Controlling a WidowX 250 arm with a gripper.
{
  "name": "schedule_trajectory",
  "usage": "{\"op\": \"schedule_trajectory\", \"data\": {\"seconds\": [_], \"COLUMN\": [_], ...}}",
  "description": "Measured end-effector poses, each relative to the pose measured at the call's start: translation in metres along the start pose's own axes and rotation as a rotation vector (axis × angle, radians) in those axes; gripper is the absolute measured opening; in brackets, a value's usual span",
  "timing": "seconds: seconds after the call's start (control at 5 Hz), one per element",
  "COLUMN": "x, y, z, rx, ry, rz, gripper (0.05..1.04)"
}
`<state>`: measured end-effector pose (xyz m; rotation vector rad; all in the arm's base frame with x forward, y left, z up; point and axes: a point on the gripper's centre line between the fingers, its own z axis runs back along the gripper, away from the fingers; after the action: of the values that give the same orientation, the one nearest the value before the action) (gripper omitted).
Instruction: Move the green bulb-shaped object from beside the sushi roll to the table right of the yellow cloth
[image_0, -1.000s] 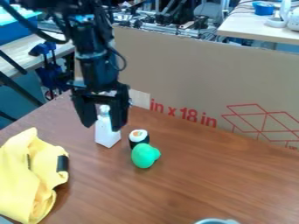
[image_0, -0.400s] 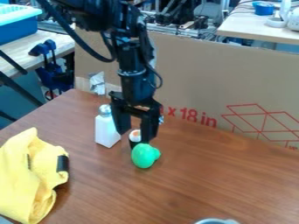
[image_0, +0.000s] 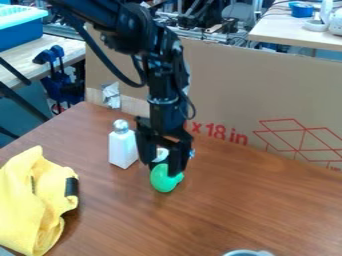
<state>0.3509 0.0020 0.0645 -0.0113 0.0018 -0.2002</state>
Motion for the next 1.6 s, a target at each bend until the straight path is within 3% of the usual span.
{"op": "schedule_trajectory", "data": {"seconds": [0.2,0.8,1.2,1.4,1.6], "x": [0.003,0.005,0.005,0.007,0.006], "y": [0.005,0.003,0.009,0.009,0.007], "z": [-0.005,-0.013,-0.018,-0.023,-0.024], "rx": [0.030,0.014,-0.025,-0.060,-0.075], "ry": [0.082,0.107,0.125,0.116,0.129], "rz": [0.018,0.023,0.050,0.063,0.063], "gripper": [1.001,1.001,1.001,0.965,0.865]}}
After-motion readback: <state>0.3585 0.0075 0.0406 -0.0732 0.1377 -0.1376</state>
